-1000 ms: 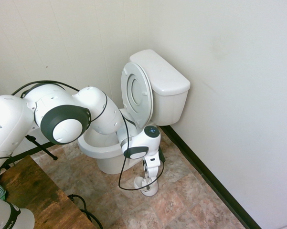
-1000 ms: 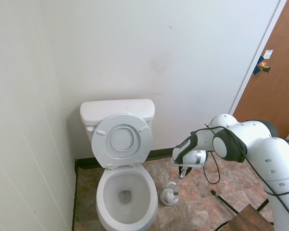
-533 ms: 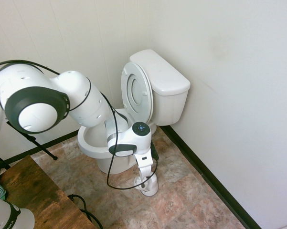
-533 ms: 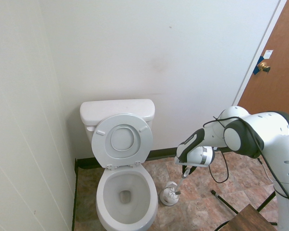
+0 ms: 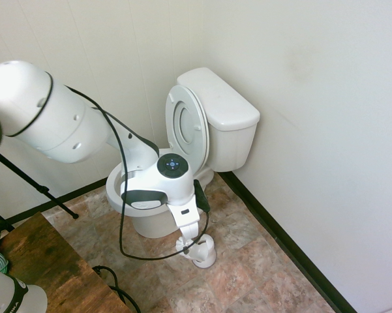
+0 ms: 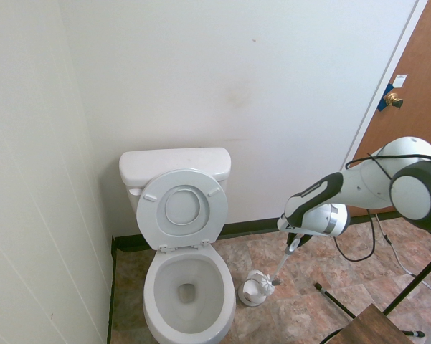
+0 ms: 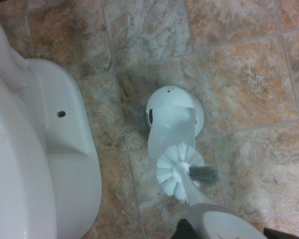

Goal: Clean the toilet

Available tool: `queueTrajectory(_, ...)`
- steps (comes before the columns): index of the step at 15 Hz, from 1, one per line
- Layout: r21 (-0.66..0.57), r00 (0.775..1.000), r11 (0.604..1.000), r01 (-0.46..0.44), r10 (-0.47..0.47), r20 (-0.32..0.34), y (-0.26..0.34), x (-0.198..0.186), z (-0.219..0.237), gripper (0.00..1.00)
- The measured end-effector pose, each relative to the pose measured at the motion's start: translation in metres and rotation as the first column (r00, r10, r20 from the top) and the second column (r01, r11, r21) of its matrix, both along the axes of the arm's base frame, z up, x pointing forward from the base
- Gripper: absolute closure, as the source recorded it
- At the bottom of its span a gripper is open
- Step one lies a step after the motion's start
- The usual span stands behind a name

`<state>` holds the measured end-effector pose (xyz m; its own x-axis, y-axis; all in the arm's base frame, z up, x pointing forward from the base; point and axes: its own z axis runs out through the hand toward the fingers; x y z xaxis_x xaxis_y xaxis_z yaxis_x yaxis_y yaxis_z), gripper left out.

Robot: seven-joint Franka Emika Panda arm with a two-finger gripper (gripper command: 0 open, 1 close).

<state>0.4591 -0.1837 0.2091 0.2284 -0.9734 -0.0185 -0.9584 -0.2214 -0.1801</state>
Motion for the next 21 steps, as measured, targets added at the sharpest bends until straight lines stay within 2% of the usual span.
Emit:
queueTrajectory(7, -0.078, 0.993, 0.996, -0.031, 0.04, 0.112, 0.057, -0.019, 0.09, 1.0)
queueTrajectory(13, -0.115, 0.98, 0.991, -0.069, 0.088, 0.176, 0.143, -0.048, 0.176, 1.0)
queueTrajectory(16, -0.134, 0.975, 0.987, -0.086, 0.111, 0.191, 0.188, -0.05, 0.19, 1.0)
queueTrajectory(18, -0.136, 0.975, 0.987, -0.089, 0.114, 0.192, 0.197, -0.049, 0.19, 1.0)
queueTrajectory(21, -0.146, 0.958, 0.979, -0.143, 0.174, 0.227, 0.227, -0.04, 0.203, 1.0)
